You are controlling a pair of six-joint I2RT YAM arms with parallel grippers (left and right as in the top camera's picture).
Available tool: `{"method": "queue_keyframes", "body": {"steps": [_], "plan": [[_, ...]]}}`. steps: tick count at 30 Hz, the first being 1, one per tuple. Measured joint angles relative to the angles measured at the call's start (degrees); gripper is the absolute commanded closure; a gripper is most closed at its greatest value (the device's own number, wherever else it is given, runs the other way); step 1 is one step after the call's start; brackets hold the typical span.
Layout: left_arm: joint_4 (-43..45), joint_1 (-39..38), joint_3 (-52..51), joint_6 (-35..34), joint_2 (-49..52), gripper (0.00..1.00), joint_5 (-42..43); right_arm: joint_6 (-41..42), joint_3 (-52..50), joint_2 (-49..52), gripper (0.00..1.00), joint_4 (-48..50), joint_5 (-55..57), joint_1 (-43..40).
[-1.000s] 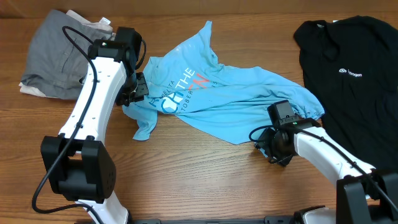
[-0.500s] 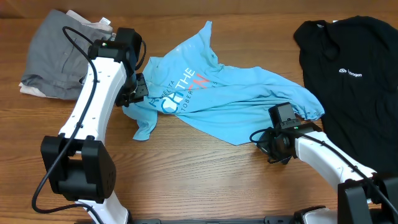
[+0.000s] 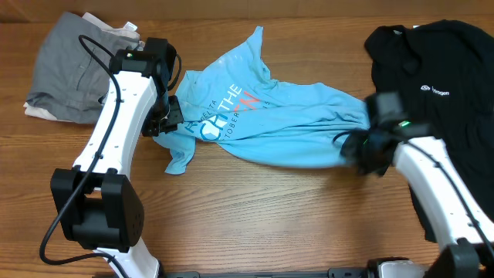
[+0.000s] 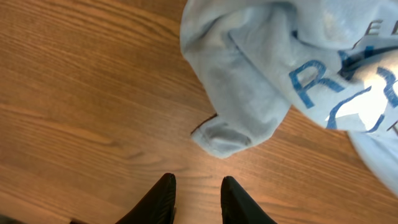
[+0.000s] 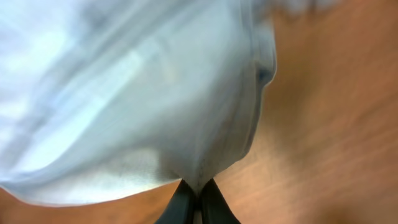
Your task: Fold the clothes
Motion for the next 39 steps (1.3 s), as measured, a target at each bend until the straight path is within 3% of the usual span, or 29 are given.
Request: {"method": "queue_keyframes", "body": {"steps": [8,14,22,32,39], "plan": [[-1.6,0.0,-0.1,0.0,0.0,0.73,0.0,-8.1,7.5,-0.3,0.96,2.1,-0.2,-15.1],[4.6,0.0,-7.1,0.0,-0.1,0.74,1.0,-12.2,7.5,0.1,0.96,3.2,-1.2,-21.7],[18.6,0.0,-19.6,0.0,-0.1,0.77,6.6,-14.1,7.5,1.6,0.96,3.0,-2.5,-21.9],[31.2,0.0,-24.1,1.2,-0.1,0.74,10.0,-14.3,7.5,1.7,0.96,2.8,-3.5,-21.9],[35.1,-0.5,-27.5,1.2,-0.1,0.63,10.2,-14.3,7.5,1.7,0.96,2.6,-3.5,-21.9]]}}
